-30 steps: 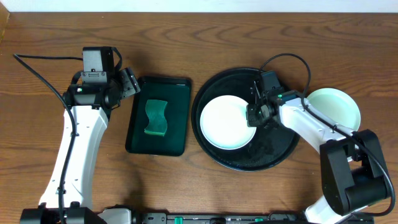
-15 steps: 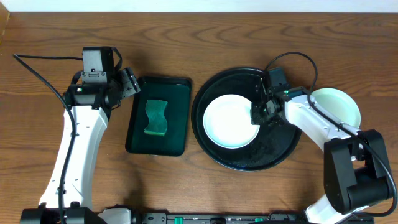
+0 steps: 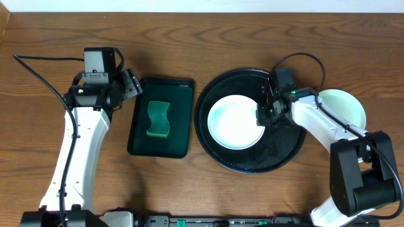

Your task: Clean dirty plates on tray and stack at the side

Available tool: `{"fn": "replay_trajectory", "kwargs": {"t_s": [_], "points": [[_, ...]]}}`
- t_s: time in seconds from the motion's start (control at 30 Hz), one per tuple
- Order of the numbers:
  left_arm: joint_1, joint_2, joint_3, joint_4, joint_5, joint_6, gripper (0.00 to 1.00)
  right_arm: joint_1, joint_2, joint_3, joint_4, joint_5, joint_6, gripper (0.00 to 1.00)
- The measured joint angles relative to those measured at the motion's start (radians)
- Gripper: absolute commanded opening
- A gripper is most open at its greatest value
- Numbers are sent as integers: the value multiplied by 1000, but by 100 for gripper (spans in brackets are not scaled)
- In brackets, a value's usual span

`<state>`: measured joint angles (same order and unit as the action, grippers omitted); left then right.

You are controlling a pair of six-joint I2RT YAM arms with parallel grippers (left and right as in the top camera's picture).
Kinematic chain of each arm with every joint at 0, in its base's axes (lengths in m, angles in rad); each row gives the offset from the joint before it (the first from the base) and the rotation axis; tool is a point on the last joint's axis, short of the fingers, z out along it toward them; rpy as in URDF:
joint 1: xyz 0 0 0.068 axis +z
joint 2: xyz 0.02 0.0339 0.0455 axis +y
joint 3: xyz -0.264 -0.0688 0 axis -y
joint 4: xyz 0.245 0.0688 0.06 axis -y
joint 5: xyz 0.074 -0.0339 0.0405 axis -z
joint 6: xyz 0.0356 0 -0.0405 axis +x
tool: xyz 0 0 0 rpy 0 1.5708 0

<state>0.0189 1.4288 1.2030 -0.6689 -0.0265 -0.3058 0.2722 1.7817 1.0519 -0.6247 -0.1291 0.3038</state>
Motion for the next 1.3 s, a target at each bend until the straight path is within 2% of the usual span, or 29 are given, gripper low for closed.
{"fn": "replay_trajectory", "kwargs": {"t_s": [0.2,0.3,1.3], "points": [[0,0,0,0,0,0,79,0,0,0,-3,-2,3,5],[0,0,0,0,0,0,79,-1,0,0,-3,1,3,1],[0,0,0,1,0,0,79,-1,0,0,-3,3,6,1]]}}
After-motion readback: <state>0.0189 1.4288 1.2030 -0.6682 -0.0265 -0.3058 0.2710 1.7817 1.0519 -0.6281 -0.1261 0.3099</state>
